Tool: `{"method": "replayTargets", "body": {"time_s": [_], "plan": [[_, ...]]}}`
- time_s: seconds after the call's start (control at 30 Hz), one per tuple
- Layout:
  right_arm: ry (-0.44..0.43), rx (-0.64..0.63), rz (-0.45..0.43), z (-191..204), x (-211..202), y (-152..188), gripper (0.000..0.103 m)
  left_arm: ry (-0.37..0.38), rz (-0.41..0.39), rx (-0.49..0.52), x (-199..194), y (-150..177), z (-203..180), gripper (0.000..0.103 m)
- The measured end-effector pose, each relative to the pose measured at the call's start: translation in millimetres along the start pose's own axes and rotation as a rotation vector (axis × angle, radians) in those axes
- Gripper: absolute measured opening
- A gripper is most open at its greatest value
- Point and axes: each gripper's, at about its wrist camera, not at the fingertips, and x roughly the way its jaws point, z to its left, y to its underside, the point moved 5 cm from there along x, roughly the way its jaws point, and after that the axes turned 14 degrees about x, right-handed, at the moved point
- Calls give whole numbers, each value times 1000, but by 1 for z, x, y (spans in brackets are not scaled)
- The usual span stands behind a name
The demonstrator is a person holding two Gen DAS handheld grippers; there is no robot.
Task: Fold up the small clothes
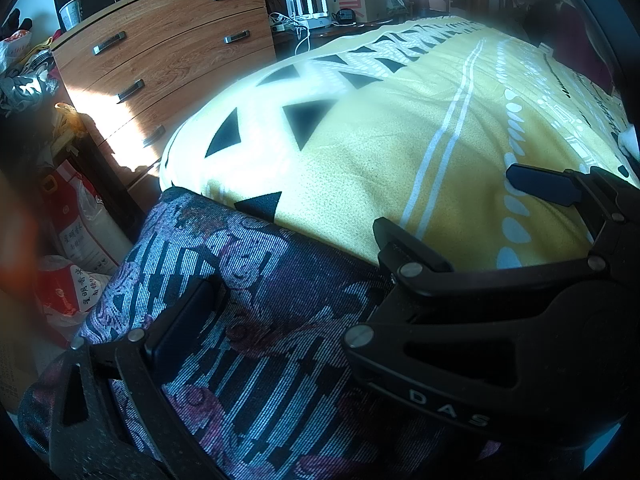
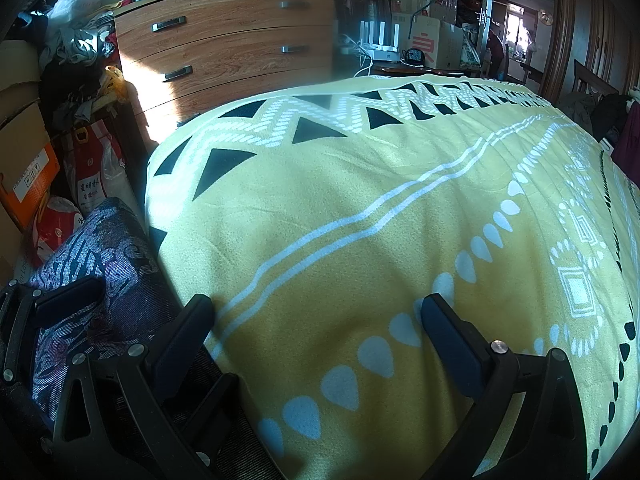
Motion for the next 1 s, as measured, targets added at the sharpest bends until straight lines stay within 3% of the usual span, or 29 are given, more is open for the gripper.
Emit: {"method": "replayTargets", "body": {"time_s": [1.0], "plan": [[0, 0, 0, -5, 1, -1, 103, 0, 0, 0, 1, 1, 1, 103]]}}
